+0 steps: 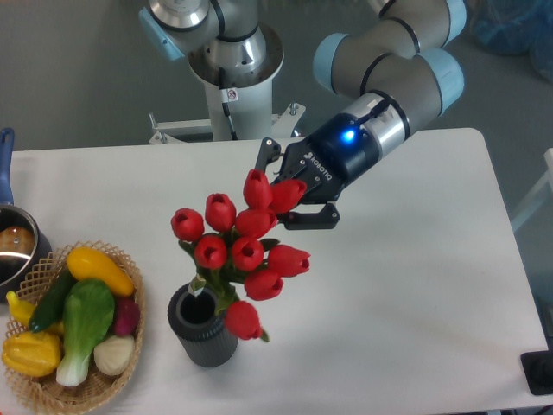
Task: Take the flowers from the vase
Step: 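Lift the gripped tulips up out of the black vase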
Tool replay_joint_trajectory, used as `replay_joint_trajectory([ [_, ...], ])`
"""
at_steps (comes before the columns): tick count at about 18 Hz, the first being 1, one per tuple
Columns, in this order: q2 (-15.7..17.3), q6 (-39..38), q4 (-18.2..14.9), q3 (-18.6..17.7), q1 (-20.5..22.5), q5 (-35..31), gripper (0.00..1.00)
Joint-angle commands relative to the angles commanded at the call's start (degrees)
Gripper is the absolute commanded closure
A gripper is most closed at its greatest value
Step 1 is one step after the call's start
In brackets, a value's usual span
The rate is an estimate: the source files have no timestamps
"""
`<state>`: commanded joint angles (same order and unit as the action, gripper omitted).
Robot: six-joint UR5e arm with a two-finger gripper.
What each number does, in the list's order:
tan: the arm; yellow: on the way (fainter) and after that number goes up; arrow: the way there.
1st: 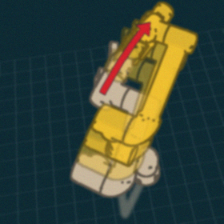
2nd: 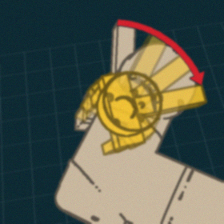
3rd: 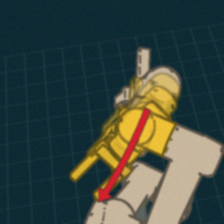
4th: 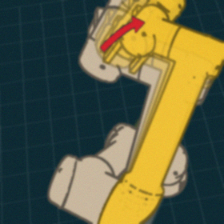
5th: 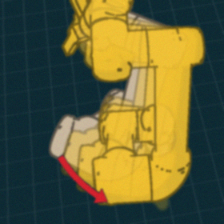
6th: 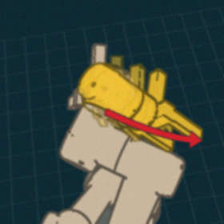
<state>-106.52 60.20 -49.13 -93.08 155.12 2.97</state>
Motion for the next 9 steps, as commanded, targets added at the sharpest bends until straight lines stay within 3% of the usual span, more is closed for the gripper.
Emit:
replay_joint_trajectory([
  [7, 1.1, 3.0, 0.3, 1.7, 3.2, -0.2, 1.0],
  [9, 1.3, 7.4, 0.4, 1.7, 3.6, -4.3, 1.0],
])
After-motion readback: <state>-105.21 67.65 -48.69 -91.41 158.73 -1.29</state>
